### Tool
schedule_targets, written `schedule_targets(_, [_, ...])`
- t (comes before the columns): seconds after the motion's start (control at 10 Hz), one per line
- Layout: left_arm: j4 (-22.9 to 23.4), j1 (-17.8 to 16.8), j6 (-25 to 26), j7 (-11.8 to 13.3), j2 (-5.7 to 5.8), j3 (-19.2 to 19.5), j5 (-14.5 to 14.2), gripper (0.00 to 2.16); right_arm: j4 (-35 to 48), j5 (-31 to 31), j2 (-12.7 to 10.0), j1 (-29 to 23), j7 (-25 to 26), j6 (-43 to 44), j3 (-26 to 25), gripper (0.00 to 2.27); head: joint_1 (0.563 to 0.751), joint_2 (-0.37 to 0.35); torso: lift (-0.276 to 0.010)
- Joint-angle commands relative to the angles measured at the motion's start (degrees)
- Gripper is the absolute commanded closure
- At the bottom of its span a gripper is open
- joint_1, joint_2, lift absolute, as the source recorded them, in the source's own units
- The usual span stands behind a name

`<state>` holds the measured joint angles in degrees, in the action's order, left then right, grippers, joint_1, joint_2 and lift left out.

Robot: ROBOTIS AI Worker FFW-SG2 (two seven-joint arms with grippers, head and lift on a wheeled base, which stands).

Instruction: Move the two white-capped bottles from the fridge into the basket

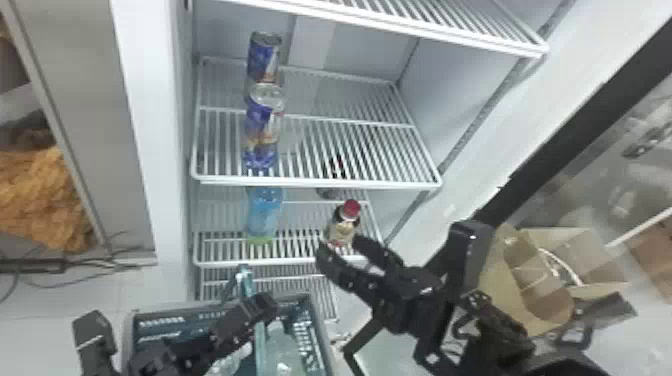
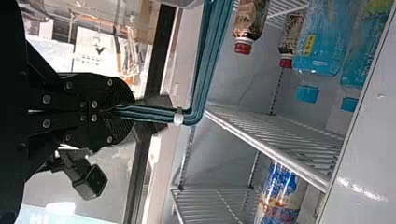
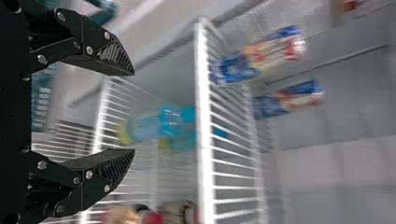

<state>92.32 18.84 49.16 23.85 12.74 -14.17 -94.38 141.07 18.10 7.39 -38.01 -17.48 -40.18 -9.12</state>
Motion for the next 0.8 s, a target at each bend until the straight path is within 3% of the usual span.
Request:
schedule_targets(0.0, [0.0, 0.0, -0.09, 0.06, 0.01, 0.0, 0.0, 1.17, -2.48, 0.3, -0.27, -0.66, 0.52, 12.06, 1.0, 0.51, 0.695, -0.35, 0.0])
schedule_targets(0.3, [0.0, -0.14, -0.09, 0.06, -0.08, -0.12, 0.0, 1.17, -4.17, -0.04, -0.36, -2.07, 4.21, 26.12, 3.52, 0.51, 0.695, -0.35, 0.0])
schedule_targets(0.7, [-0.14, 0.0, -0.09, -0.03, -0.08, -0.12, 0.11, 1.17, -4.17, -3.81, -0.36, -4.32, 9.48, 33.15, 5.69, 0.51, 0.695, -0.35, 0.0])
